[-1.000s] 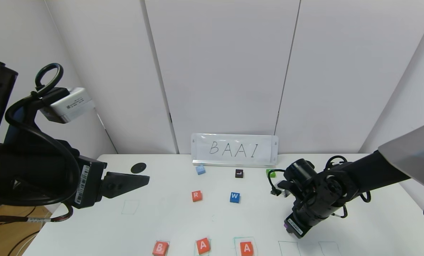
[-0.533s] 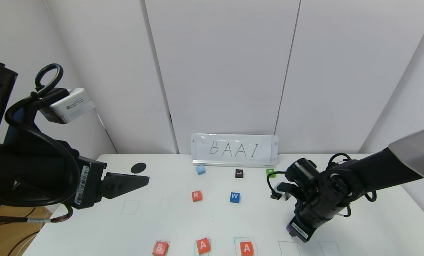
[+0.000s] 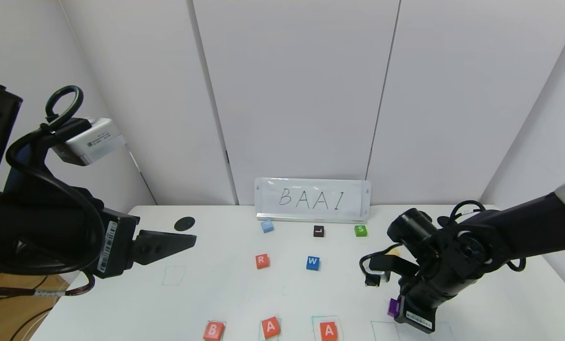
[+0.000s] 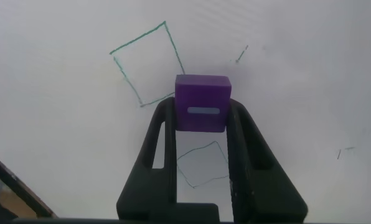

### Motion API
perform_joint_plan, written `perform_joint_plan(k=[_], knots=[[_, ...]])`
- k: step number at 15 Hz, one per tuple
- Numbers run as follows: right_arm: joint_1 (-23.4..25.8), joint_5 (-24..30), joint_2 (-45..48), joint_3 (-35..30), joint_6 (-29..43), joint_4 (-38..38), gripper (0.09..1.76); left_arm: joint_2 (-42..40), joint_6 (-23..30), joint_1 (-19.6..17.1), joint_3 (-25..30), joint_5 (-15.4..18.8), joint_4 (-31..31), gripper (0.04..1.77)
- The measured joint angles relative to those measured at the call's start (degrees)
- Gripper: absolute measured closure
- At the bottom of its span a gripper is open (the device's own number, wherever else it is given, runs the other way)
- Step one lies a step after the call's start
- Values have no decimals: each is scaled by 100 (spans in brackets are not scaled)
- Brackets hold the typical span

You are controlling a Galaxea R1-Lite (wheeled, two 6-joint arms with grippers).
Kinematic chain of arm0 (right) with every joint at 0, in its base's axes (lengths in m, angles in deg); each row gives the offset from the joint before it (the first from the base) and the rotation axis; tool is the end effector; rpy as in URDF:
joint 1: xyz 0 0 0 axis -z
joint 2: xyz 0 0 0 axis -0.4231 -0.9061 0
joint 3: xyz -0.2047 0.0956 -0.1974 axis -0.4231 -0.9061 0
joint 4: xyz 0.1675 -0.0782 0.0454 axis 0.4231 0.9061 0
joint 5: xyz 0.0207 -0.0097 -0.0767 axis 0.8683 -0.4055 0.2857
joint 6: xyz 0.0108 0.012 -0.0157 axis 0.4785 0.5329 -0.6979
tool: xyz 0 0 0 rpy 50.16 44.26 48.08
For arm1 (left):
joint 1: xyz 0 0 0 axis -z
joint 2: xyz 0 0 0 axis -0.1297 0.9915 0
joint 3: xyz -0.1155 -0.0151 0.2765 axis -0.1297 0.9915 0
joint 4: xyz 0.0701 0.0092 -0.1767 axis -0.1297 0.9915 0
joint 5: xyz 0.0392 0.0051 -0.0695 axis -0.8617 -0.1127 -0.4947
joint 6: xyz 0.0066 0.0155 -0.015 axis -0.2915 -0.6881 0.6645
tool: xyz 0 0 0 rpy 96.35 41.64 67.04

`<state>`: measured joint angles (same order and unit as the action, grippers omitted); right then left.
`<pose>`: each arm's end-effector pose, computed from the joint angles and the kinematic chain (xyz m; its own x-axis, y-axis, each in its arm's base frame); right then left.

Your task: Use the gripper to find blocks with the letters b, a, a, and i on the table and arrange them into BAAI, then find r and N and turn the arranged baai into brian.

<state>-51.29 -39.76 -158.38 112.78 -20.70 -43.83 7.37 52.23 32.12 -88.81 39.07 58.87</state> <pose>0.2911 0.1452 0.0674 0.2021 0.1677 -0.9649 -0.8858 0.4515 -0.1071 0.1694 -0.0774 0.2700 0.7259 -0.3130 -0.6125 0.3598 0.9317 -0.0497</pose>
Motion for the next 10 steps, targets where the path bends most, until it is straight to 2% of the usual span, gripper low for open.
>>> perform_joint_plan(k=[4,10], knots=[[-94,249,83,-101,-936,20,132,21,-82,-99,6,2,2,9],[-223,257,49,-127,-1723,260,132,84,-158,-121,69,5,-6,9]])
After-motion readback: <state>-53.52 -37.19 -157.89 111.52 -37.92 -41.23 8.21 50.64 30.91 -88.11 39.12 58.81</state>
